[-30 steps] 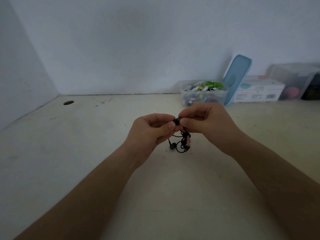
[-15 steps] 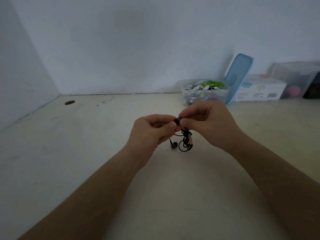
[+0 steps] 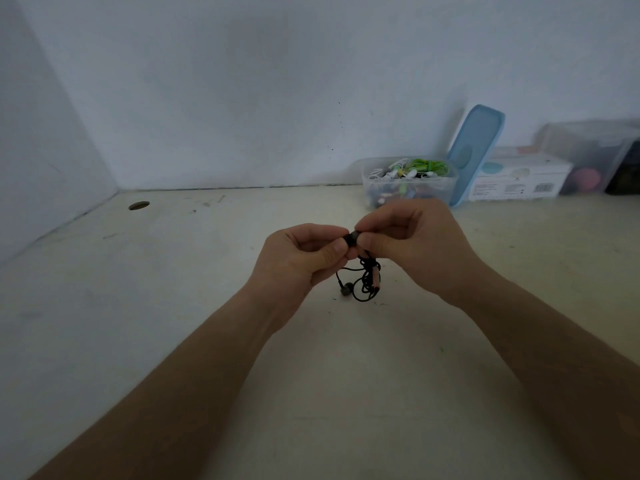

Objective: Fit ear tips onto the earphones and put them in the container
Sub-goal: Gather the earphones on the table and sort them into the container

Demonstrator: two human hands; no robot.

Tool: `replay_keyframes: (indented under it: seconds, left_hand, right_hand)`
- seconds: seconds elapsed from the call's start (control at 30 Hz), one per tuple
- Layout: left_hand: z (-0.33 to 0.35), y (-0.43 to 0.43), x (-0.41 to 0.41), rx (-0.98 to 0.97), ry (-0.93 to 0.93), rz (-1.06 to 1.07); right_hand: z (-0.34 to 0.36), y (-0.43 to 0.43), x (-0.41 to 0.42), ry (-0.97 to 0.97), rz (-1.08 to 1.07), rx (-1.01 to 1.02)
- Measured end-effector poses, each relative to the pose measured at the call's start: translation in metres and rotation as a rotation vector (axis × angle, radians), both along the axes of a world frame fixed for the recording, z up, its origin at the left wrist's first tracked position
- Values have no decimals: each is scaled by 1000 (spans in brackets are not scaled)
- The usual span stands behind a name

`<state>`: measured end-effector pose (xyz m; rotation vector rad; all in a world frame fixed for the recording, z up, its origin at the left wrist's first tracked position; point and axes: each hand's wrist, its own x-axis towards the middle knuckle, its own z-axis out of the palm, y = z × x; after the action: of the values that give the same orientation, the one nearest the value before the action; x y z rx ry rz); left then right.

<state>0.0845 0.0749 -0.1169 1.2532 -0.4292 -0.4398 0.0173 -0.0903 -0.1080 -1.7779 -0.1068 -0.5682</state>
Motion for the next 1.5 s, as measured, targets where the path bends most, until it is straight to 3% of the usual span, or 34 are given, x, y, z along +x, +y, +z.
replay_keyframes:
  seconds: [0.5, 0.73, 0.87, 1.13, 1.5]
  left_hand:
    - [-1, -3, -2, -64, 40, 29]
    - [-3, -1, -1, 16, -21, 36]
    - [-3, -2, -2, 21, -37, 53]
    - [4, 0, -2, -18, 141, -30]
    - [4, 10, 2, 35, 182, -141]
  right_hand:
    - [-6, 4, 3, -16, -49, 41]
    - [-6, 2, 2, 81, 14, 132]
    - [-5, 3, 3, 53, -23, 62]
    - [-4, 2, 3, -19, -119, -183]
    - [3, 0, -1, -11, 1, -213]
